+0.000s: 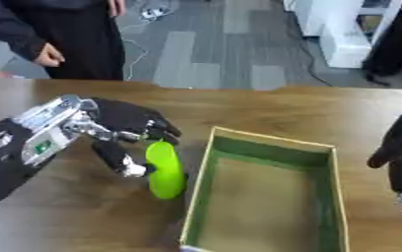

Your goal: Pick up objects on the table and place them in the box.

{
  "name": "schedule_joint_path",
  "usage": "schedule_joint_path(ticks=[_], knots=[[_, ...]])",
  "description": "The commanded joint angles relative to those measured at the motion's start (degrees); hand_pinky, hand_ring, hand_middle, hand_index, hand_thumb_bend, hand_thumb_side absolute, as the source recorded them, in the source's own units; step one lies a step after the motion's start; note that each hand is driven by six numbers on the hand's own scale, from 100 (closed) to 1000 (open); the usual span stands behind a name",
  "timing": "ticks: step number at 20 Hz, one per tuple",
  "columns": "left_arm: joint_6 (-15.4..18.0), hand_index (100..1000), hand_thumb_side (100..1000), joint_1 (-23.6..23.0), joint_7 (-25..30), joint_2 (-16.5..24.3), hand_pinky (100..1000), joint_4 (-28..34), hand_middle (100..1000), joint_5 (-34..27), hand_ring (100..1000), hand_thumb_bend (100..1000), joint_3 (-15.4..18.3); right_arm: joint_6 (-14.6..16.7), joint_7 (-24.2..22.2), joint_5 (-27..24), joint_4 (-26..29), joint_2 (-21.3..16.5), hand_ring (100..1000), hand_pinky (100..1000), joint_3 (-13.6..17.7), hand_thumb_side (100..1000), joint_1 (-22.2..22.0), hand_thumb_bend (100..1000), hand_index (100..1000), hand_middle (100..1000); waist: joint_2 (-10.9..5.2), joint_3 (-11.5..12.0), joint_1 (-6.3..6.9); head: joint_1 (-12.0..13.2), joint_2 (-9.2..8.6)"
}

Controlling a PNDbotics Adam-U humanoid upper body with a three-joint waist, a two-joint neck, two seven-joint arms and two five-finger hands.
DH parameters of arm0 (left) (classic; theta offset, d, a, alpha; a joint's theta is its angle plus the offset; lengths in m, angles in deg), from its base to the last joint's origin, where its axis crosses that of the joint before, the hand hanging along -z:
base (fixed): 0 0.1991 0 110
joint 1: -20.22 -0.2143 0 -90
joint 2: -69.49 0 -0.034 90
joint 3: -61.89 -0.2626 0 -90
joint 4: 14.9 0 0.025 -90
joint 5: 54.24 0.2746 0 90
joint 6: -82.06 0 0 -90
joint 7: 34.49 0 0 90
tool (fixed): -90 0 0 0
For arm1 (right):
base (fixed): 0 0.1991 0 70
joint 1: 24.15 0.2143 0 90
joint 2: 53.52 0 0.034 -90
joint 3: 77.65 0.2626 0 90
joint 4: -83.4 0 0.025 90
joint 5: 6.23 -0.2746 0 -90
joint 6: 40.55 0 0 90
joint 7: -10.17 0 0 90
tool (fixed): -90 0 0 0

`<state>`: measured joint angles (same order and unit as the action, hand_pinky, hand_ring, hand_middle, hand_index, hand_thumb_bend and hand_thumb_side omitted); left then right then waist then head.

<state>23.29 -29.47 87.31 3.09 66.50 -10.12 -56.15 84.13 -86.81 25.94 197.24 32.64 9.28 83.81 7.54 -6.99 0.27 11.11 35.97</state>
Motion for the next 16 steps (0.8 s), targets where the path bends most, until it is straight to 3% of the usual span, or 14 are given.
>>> schedule_joint_path(ticks=[1,7,8,9,10,11,12,13,14,15,16], knots=[[3.4,1000,1000,0.2,2.6,0.3,1000,-0.7,1000,1.2,1000,1000,0.4,0.1,-0.3,-0.7,0.8,-0.7,296,204,0.5,1000,1.0,100,459,368,-0.46,-0.1,0.08,0.6,-1.02],[3.7,987,1000,-0.4,1.8,-0.5,1000,-2.2,986,1.7,996,1000,0.6,0.2,-0.5,-1.1,0.8,-0.7,296,204,0.6,1000,1.3,100,459,369,-0.37,-0.4,0.03,0.6,-1.29],[3.8,902,1000,-0.5,1.5,-0.6,1000,-2.3,868,1.6,863,1000,0.7,0.3,-0.5,-1.1,0.8,-0.6,296,204,0.6,1000,1.3,100,458,368,-0.36,-0.4,0.02,0.6,-1.35],[3.8,846,1000,-0.6,0.8,-0.7,927,-2.3,785,1.6,766,1000,0.8,0.3,-0.5,-1.2,0.8,-0.6,295,204,0.7,1000,1.3,100,458,368,-0.35,-0.4,0.01,0.6,-1.38],[3.7,726,1000,-0.7,-0.1,-0.8,607,-2.2,617,1.6,562,1000,0.9,0.3,-0.4,-1.2,0.8,-0.6,294,203,0.7,1000,1.3,100,457,367,-0.35,-0.4,0.01,0.7,-1.37],[3.6,803,1000,-0.9,-1.1,-0.7,824,-2.1,725,1.5,690,1000,0.8,0.4,-0.3,-1.3,0.8,-0.6,295,203,0.7,1000,1.3,100,457,368,-0.35,-0.4,0.01,0.7,-1.36],[3.6,512,1000,-1.1,-1.9,-0.8,126,-2.1,406,1.3,323,1000,0.7,0.4,-0.2,-1.3,0.8,-0.6,294,202,0.7,1000,1.3,100,456,366,-0.35,-0.4,0.01,0.7,-1.31],[3.8,492,1000,-1.3,-2.8,-0.8,100,-2.1,385,0.7,301,1000,0.6,0.4,-0.2,-1.3,0.8,-0.7,294,202,0.7,1000,1.3,100,456,366,-0.36,-0.3,0.01,0.7,-1.26],[4.1,421,986,-1.4,-3.5,-0.7,100,-2.0,280,0.4,186,1000,0.6,0.5,-0.1,-1.3,0.8,-0.7,293,201,0.8,1000,1.2,100,454,364,-0.38,-0.3,0.01,0.7,-1.23],[4.3,434,998,-1.4,-4.3,-0.6,100,-1.9,316,0.3,226,1000,0.6,0.5,0.0,-1.3,0.8,-0.7,293,202,0.8,1000,1.2,100,455,365,-0.39,-0.3,0.01,0.7,-1.22],[4.5,404,990,-1.5,-5.1,-0.5,100,-1.7,214,0.4,100,1000,0.6,0.5,0.1,-1.2,0.8,-0.7,292,201,0.7,1000,1.1,100,454,364,-0.41,-0.2,0.0,0.6,-1.2]])
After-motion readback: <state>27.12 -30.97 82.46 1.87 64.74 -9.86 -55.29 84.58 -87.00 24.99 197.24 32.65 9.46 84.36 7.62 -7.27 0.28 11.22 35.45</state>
